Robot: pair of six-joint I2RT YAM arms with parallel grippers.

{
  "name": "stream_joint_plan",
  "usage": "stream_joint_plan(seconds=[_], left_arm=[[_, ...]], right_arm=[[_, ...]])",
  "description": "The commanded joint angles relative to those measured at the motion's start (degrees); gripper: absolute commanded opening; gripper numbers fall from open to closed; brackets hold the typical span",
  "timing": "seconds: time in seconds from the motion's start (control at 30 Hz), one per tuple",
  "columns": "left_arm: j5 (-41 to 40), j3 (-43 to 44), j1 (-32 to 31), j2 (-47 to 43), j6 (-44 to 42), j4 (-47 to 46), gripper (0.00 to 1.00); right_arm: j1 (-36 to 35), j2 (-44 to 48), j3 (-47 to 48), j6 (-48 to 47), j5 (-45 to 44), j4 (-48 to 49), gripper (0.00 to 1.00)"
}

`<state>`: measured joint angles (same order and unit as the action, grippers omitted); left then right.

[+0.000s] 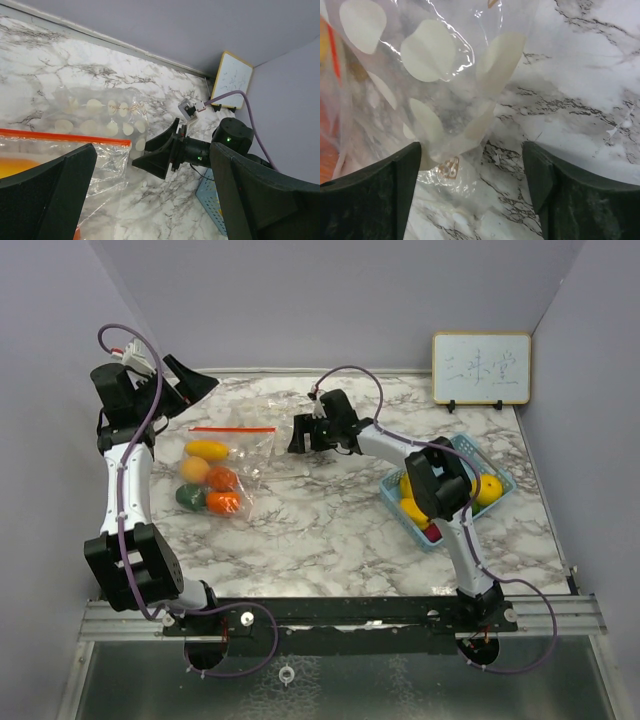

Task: Place the food in the zip-top bag and seal the zipper
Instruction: Pick up the zipper food storage bag at the center of the board.

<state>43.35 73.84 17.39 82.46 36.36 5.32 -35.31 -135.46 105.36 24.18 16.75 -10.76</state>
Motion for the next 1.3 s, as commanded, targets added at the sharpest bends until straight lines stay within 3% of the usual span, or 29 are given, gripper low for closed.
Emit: stream_joint_plan(seconds=[0.0, 0.1, 0.27, 0.3, 0.43, 0.47, 0.57, 0.73, 0.93, 1.1, 1.27], left_arm=[[2.4, -1.35, -0.16, -2.98, 0.42, -1.98, 0.99], [2.39, -2.04, -0.37, -3.27, 0.51, -2.43, 0.99], [2.68, -2.51, -0.57, -2.93, 0.97, -3.02, 0.99], [2.84, -2.49, -0.6, -2.84, 1.01, -3.08, 0.99], [3.34, -2.11, -1.16, -2.38, 1.12, -3.43, 0.99], [3.56, -1.99, -1.32, -2.24, 1.23, -3.54, 0.99], [4.12, -1.71, -1.82, -1.95, 1.85, -4.27, 0.99], [5.72, -2.14, -3.68, -2.0, 4.62, -8.0, 0.99], [2.24, -5.43, -12.89, -3.59, 7.89, -14.6, 0.99], [2.24, -14.92, -16.03, -5.26, 20.87, -32.5, 0.98], [-2.36, -17.8, -21.6, -5.24, 25.42, -35.24, 0.89]], right_arm=[[-0.33, 5.34, -5.6, -2.37, -4.4, 0.81, 0.87], [-0.37, 3.24, -4.55, -2.17, 1.93, 1.99, 0.86], [-0.44, 0.68, -3.91, 1.78, 15.37, 8.44, 0.68], [-0.46, 0.42, -4.16, 2.89, 17.23, 9.39, 0.6], [-0.35, 1.68, -6.83, 4.63, 19.09, 11.16, 0.05], [-0.28, 2.81, -7.77, 4.58, 17.91, 11.32, 0.02], [1.18, 7.91, -11.65, 6.17, 13.35, 12.75, 0.02], [7.95, 21.68, -21.13, 16.46, 8.93, 18.17, 0.02], [15.97, 34.21, -27.61, 31.04, 8.09, 20.59, 0.02], [18.66, 37.31, -32.23, 43.53, 11.74, 26.74, 0.02], [19.4, 37.35, -34.12, 51.83, 16.84, 33.86, 0.02]])
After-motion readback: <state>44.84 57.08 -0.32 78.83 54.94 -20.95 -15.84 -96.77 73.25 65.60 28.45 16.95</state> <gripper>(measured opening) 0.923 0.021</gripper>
